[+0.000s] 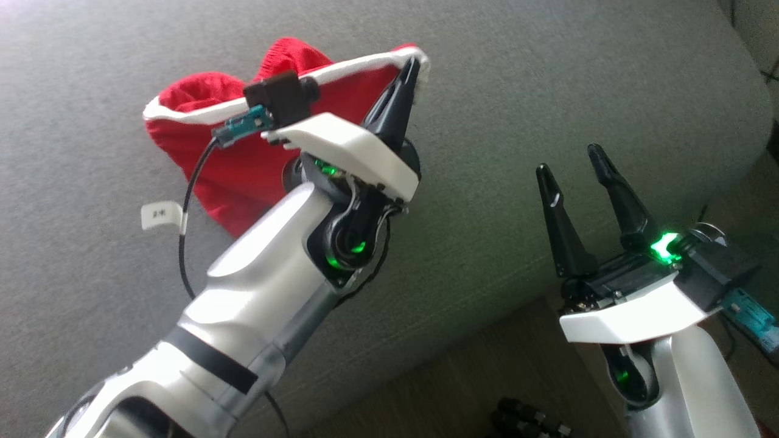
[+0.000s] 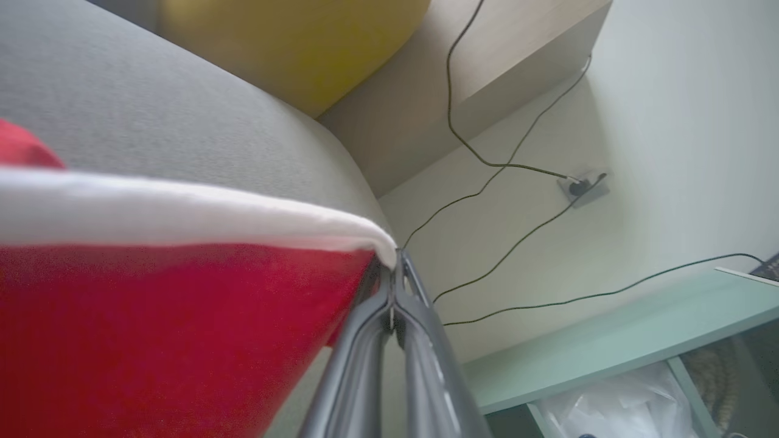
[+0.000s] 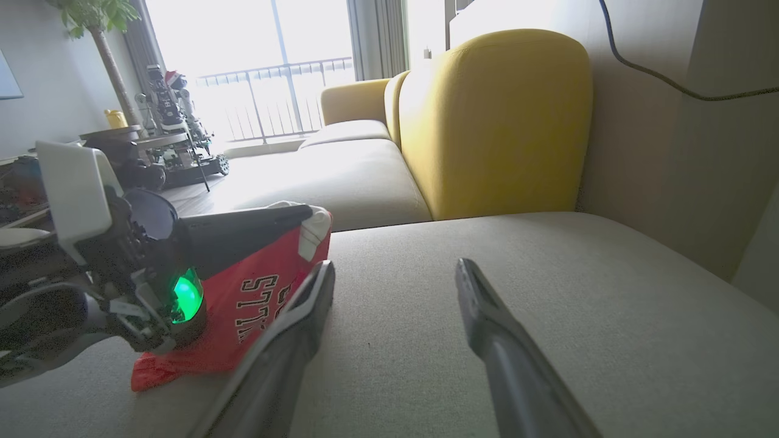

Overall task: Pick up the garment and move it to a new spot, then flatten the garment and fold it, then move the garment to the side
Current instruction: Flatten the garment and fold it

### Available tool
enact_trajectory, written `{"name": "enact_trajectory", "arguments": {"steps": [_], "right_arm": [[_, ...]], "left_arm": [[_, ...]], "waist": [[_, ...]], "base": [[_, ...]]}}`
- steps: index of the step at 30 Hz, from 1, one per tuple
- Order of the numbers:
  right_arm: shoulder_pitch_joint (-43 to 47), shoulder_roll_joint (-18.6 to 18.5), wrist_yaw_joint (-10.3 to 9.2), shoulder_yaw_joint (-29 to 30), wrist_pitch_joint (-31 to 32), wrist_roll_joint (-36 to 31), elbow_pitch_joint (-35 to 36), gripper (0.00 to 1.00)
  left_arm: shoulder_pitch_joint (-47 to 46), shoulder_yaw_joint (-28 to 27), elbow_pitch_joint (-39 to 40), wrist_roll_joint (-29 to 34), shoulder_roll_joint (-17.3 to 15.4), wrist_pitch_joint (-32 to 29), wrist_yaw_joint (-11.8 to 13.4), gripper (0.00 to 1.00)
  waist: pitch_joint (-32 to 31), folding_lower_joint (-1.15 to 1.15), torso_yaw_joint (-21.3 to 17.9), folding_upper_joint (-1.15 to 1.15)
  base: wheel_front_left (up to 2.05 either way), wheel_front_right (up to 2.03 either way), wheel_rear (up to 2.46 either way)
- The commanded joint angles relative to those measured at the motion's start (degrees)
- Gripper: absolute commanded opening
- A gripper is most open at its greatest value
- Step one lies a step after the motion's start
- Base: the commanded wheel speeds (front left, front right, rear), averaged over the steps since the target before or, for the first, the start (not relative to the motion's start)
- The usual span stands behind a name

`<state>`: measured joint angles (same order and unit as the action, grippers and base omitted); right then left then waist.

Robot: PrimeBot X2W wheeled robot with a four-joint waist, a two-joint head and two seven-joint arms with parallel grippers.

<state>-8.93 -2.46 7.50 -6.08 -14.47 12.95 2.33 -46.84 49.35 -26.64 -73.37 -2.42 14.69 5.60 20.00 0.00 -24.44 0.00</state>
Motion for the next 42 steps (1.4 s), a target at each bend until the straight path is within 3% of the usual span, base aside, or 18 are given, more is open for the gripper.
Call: {"name": "enact_trajectory", "arguments": {"steps": [1, 4, 5, 6, 7, 12, 18, 22, 25, 30, 37, 42], "right_arm": [[-1.4, -0.4, -0.01, -1.3, -0.5, 0.7, 1.9, 1.0], [-1.2, -0.4, -0.01, -1.5, -0.5, 0.9, 1.7, 1.0], [-1.2, -0.4, -0.01, -1.6, -0.5, 0.9, 1.6, 1.0], [-1.2, -0.4, -0.01, -1.6, -0.5, 0.9, 1.6, 1.0], [-1.2, -0.4, -0.01, -1.5, -0.5, 0.9, 1.7, 1.0], [-0.7, -0.4, -0.01, -0.6, -0.5, 0.1, 1.8, 1.0], [0.3, -0.4, -0.01, 0.3, -0.5, -1.2, 1.7, 1.0], [1.0, -0.4, -0.01, 0.5, -0.5, -1.5, 1.8, 1.0], [1.6, -0.4, -0.01, 0.6, -0.5, -1.8, 1.9, 1.0], [2.1, -0.4, -0.01, 1.0, -0.5, -2.5, 2.3, 1.0], [2.0, -0.4, -0.01, 0.3, -0.5, -3.7, 2.5, 1.0], [1.4, -0.4, -0.01, -0.3, -0.5, -4.1, 2.9, 1.0]], "left_arm": [[-3.4, -1.1, 2.4, -0.9, -0.5, 0.3, -0.9, 0.0], [-3.3, 0.4, 3.3, -3.4, -0.5, 0.3, -2.4, 0.0], [-3.2, 1.8, 3.5, -4.9, -0.5, 0.3, -3.0, 0.15], [-3.5, 3.4, 3.3, -5.7, -0.5, 0.3, -3.1, 0.81], [-3.9, 4.7, 2.9, -6.1, -0.5, 0.3, -2.9, 1.0], [-6.9, 9.0, 2.4, -2.7, -0.5, 0.3, -2.0, 1.0], [-9.9, 6.7, 3.3, 5.4, -0.7, 0.3, -0.3, 1.0], [-9.5, 5.4, 0.9, 8.3, -7.8, 0.1, 2.5, 1.0], [-7.9, 5.8, -1.5, 10.6, -13.5, -0.2, 6.5, 1.0], [-4.0, 8.5, -3.9, 13.1, -16.5, -1.3, 12.0, 1.0], [-0.6, 7.7, -10.5, 10.2, -14.1, -1.2, 9.5, 1.0], [-1.4, 6.8, -18.1, 7.2, -10.6, -2.7, 3.7, 1.0]], "waist": [[0.9, 0.0, -0.9, 0.0], [0.6, 0.0, -0.4, 0.0], [0.4, 0.0, 0.0, 0.0], [0.3, 0.0, 0.5, 0.0], [0.1, 0.0, 1.2, 0.0], [-1.1, 0.0, 5.3, 0.0], [-3.4, 0.0, 10.6, 0.0], [-5.1, 0.0, 12.0, 0.0], [-5.5, 0.0, 12.6, 0.0], [-5.0, 0.0, 13.4, 0.0], [-4.6, 0.0, 13.5, 0.0], [-4.2, 0.0, 12.7, 0.0]], "base": [[0.0, 0.0, 0.0], [0.0, 0.0, 0.0], [0.0, 0.0, 0.0], [0.0, 0.0, 0.0], [0.0, 0.0, 0.0], [0.0, 0.0, 0.0], [0.0, 0.0, 0.0], [0.0, 0.0, 0.0], [0.0, 0.0, 0.0], [0.0, 0.0, 0.0], [0.0, 0.0, 0.0], [0.0, 0.0, 0.0]]}}
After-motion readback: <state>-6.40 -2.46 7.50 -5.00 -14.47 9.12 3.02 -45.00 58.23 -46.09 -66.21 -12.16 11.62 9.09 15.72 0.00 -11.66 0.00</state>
